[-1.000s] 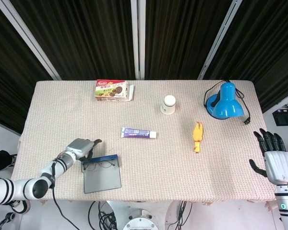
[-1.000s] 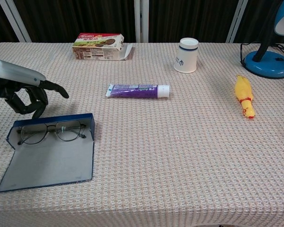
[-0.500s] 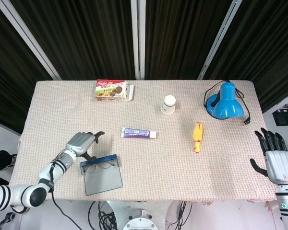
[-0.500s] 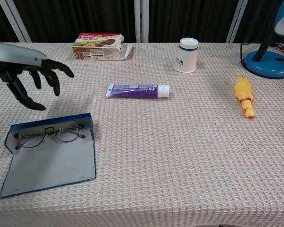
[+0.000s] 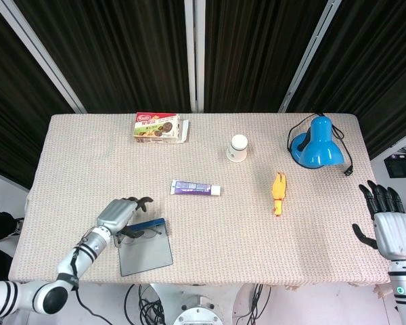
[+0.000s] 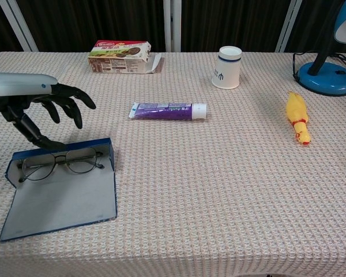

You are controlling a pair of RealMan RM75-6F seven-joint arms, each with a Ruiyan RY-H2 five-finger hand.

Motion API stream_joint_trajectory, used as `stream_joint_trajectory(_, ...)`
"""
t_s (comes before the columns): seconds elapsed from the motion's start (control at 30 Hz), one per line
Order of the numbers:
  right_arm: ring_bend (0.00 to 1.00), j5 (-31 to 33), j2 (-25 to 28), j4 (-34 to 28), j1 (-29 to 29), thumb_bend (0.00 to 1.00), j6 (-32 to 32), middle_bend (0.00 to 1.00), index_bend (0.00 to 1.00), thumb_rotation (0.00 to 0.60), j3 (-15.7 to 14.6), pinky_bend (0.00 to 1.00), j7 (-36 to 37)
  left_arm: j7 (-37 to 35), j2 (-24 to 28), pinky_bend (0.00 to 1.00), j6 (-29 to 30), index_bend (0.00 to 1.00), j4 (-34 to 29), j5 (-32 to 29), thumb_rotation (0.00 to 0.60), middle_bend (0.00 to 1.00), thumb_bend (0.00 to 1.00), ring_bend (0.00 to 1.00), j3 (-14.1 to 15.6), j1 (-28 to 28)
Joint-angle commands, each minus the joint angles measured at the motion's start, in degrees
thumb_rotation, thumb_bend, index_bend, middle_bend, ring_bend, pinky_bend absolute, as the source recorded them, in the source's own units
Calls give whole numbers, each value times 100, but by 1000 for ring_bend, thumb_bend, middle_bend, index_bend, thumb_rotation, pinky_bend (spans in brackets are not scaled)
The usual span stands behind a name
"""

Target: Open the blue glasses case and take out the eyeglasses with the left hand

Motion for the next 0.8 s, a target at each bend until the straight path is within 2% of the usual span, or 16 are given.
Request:
stream_joint_trajectory(0.03,0,6,-7,9,5,238,-18,0,0,600,-5,0,2,199,-129,285,234,193,-86,53,600,315,219,202,3,128)
stream_joint_trajectory(0.17,0,18,-35,40,25,238,-71,0,0,600,-15,0,8,277,-309,284,403,190,-102,87,600,325,219,204,-25,266)
stream_joint_trajectory(0.4,0,12,-55,77,38,238,-91,0,0,600,-23,0,30,274,-628,281,342,186,239,183,600,339,222,204,-126,375)
stream_joint_trajectory(0.8,0,45,-53,87,45,238,-120,0,0,600,-22,0,27,257,-691,281,166,186,448,185,600,405,241,213,-254,487)
